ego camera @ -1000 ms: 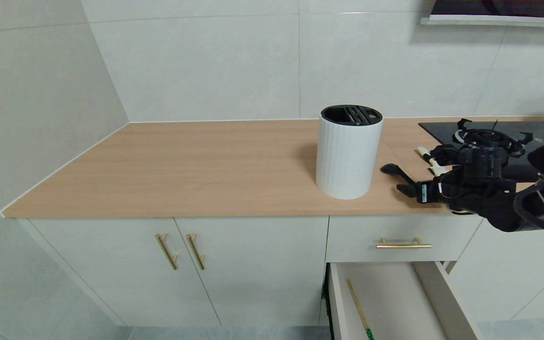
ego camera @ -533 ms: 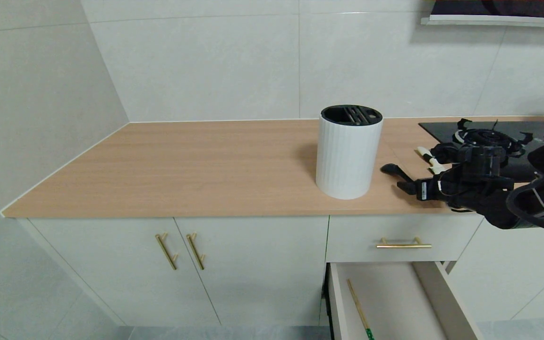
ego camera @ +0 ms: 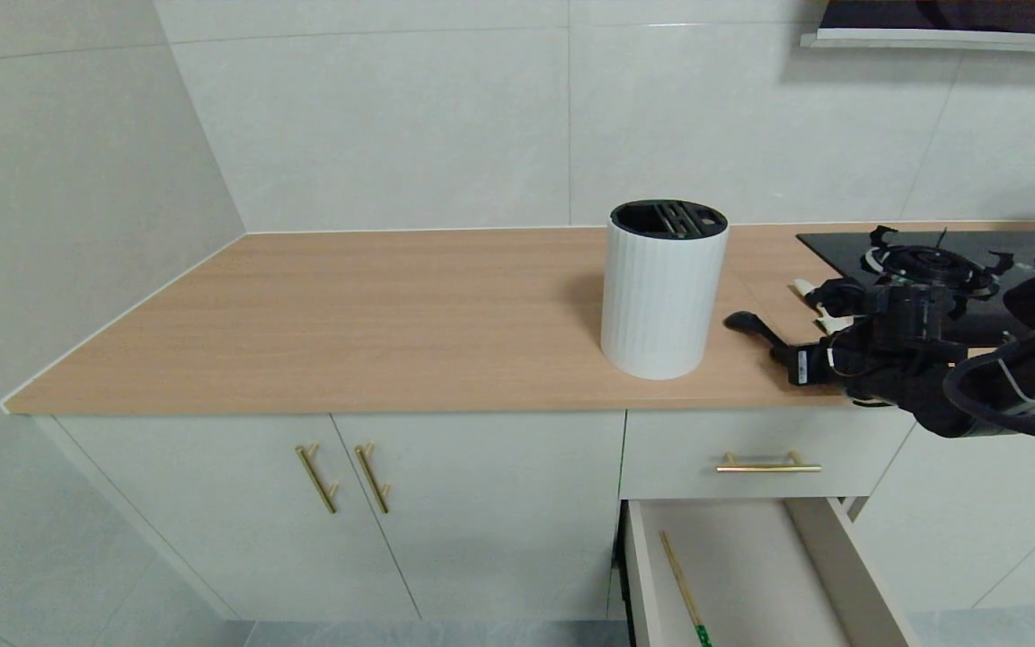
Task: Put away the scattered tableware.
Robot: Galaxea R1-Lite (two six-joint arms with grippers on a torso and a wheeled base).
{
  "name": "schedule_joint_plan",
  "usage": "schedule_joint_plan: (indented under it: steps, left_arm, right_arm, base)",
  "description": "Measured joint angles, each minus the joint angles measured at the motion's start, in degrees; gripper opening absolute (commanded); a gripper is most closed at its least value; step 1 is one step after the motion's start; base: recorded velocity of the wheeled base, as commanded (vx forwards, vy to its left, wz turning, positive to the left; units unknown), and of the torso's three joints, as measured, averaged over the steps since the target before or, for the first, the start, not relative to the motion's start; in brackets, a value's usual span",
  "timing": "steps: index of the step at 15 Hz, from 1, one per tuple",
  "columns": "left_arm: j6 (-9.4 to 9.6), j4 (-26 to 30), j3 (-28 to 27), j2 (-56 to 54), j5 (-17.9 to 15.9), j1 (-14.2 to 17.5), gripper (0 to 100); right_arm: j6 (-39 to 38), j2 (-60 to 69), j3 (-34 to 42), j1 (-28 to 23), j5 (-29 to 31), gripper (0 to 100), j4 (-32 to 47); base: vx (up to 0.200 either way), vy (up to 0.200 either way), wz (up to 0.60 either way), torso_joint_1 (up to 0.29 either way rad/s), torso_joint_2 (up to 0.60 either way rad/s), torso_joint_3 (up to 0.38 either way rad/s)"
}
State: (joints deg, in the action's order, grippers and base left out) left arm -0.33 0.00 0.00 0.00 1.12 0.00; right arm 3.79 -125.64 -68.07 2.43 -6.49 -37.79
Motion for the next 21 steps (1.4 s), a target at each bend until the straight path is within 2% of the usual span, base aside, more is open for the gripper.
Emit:
schedule_joint_plan:
  steps: [11,17,21]
  left_arm:
    - [0.00,0.0,0.0,0.0,0.0,0.0,100]
    - [0.01,0.0,0.0,0.0,0.0,0.0,100]
    - [0.01,0.0,0.0,0.0,0.0,0.0,100]
  right_arm:
    - [-2.5,2.4,-0.1,0.0,0.0,0,3.1]
    - [-9.6,15.3,0.6,0.6,-0.1,0,24.2]
    - [-11.5,28.4,10.3,2.2,-0.1,0,28.3]
  base:
    - [0.000,0.000,0.00,0.000,0.00,0.000]
    - [0.000,0.000,0.00,0.000,0.00,0.000]
    - [0.000,0.000,0.00,0.000,0.00,0.000]
